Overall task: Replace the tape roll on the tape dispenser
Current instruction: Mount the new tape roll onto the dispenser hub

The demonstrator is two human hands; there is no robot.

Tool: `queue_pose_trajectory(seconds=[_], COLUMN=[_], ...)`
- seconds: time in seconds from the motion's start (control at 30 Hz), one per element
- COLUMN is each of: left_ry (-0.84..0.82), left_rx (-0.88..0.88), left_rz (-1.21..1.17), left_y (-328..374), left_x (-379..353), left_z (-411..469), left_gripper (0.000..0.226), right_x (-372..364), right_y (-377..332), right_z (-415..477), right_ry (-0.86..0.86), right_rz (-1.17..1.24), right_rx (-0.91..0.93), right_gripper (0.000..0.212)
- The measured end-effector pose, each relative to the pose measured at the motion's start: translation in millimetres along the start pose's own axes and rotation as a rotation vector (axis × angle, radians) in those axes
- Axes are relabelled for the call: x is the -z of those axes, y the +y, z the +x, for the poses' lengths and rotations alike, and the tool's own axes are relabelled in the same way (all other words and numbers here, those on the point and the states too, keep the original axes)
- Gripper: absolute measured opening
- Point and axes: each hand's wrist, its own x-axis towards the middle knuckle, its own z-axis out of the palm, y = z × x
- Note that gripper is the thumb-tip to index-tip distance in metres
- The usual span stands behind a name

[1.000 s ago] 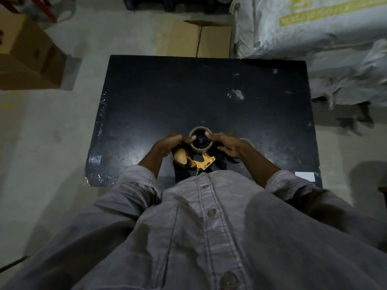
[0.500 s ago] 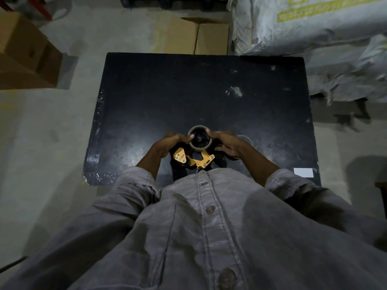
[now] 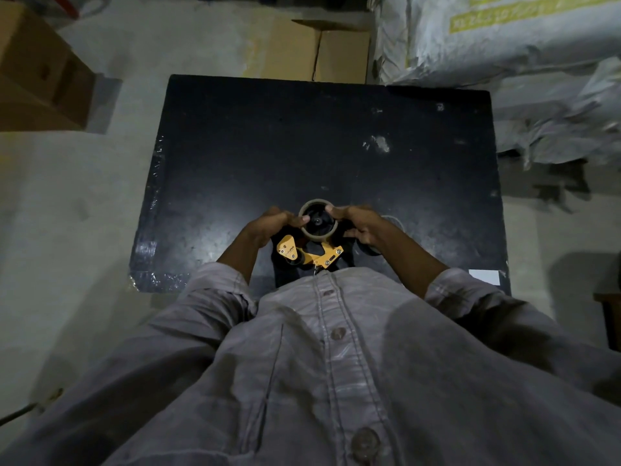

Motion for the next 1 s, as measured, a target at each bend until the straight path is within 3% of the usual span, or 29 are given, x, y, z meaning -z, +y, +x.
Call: queue_pose_trajectory(seconds=[0.13, 0.3, 0.5, 0.67, 1.0], left_ry=[0.033, 0.052, 0.084, 0.11, 0.114], left_rx=[0.02, 0.024, 0.046, 0.026, 0.021], left_rz=[0.095, 0.098, 0.105, 0.098, 0.074], left_y=[-1, 1, 1, 1, 1], left_x=[-1, -3, -6, -10, -9], left_z=[5, 5, 7, 8, 7], left_gripper=[0.04, 0.047, 0.045, 0.024, 0.022], right_x=[-4, -2, 0, 4, 4], right_y=[3, 2, 6, 12, 10], right_z=[4, 1, 8, 21, 22], right_ry=[0.029, 0.029, 0.035, 0.032, 0.038], right_rz=[-0.068, -0.02, -0.01, -0.03, -0.048], right_rx=[0.006, -0.006, -0.02, -0.026, -0.031], right_gripper=[0.027, 0.022, 0.025, 0.044, 0.042])
